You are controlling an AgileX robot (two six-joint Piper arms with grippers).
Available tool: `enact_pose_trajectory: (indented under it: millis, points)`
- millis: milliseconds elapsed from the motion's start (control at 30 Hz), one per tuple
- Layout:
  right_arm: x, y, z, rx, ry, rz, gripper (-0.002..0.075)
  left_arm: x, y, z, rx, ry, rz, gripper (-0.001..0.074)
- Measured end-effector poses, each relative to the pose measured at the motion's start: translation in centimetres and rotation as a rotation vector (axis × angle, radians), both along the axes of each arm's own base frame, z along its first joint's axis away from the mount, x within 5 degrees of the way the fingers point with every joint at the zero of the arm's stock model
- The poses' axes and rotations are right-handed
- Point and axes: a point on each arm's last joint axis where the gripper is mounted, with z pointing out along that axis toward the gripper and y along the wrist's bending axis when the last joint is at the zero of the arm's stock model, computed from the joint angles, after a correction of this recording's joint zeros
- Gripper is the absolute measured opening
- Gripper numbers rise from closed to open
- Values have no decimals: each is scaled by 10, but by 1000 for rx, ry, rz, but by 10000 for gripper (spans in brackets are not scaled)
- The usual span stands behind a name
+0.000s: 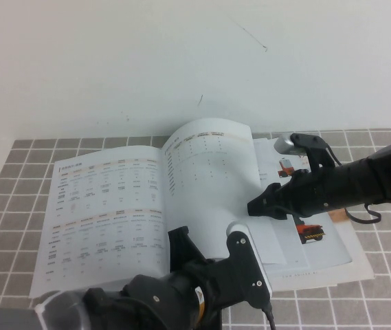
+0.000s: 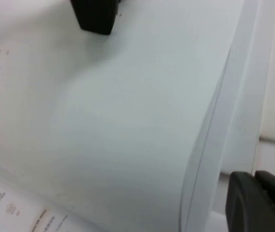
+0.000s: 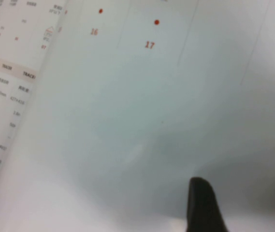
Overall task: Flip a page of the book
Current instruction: Open the closed book
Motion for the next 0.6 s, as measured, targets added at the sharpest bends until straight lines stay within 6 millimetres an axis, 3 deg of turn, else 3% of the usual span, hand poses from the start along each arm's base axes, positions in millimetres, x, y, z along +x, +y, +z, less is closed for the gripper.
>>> enact_pose_trajectory:
  millis: [600]
  points:
    - [0,0,0,0,0,0,375,6,-3,-23,7,12,80,-4]
